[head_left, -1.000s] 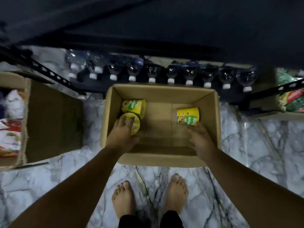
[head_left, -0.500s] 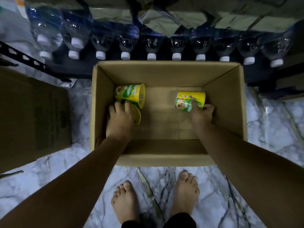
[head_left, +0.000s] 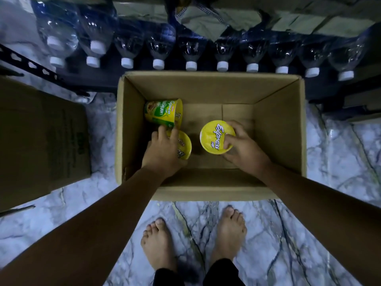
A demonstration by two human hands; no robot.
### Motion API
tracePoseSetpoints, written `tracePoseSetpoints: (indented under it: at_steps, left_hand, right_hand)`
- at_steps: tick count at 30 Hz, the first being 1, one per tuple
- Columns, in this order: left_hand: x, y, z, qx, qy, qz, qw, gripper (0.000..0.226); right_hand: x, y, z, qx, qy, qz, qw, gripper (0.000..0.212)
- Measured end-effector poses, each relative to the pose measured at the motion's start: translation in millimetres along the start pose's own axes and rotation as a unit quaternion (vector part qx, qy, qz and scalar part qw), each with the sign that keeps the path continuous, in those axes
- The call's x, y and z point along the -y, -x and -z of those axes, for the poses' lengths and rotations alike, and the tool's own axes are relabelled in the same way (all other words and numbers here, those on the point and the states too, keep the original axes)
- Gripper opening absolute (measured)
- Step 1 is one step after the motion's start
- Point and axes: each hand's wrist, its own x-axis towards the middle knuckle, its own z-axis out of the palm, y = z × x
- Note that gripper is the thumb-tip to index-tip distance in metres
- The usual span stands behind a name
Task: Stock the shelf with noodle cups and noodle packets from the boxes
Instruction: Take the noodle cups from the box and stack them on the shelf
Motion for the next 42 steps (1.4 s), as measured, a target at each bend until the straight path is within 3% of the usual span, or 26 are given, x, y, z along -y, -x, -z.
tracePoseSetpoints:
  at_steps: [2,8,11,15,26,37,42]
  left_hand:
    - [1.3,-1.1,-0.7,0.003,-0.015,-0.003,1.0,0.111]
    - [1.1,-3.1,-4.9,0.04,-0.05,-0.015,0.998,0.112]
    - [0.4,-4.5,-8.2,0.052,-0.06,-0.022,0.997,0.114]
    - [3.7,-7.9,-10.8,0.05,-0.049,-0.026,0.997,0.114]
    - [6.5,-12.9,-17.6,0.033,-0.033,-0.029,0.998,0.121]
    - [2.9,-4.7,-9.4,0.038,0.005,-0.019,0.999,0.111]
    - [-3.1,45.4,34.4,-0.015,0.101,-0.005,0.995,0.115]
  right_hand:
    - [2.3,4.3,2.5,0.043,0.024,-0.018,0.999,0.037]
    - [22.4,4.0,2.1,0.025,0.076,-0.038,0.996,0.103]
    - [28.9,-5.4,-3.6,0.066,0.094,-0.052,0.992,0.119]
    - [33.6,-12.1,-10.6,0.062,0.09,-0.087,0.99,0.117]
    - [37.3,-10.2,-27.2,0.094,0.059,-0.063,0.992,0.114]
    - [42.5,-11.4,-21.5,0.107,0.055,-0.069,0.99,0.117]
    - [84.8,32.8,25.8,0.04,-0.045,-0.088,0.994,0.114]
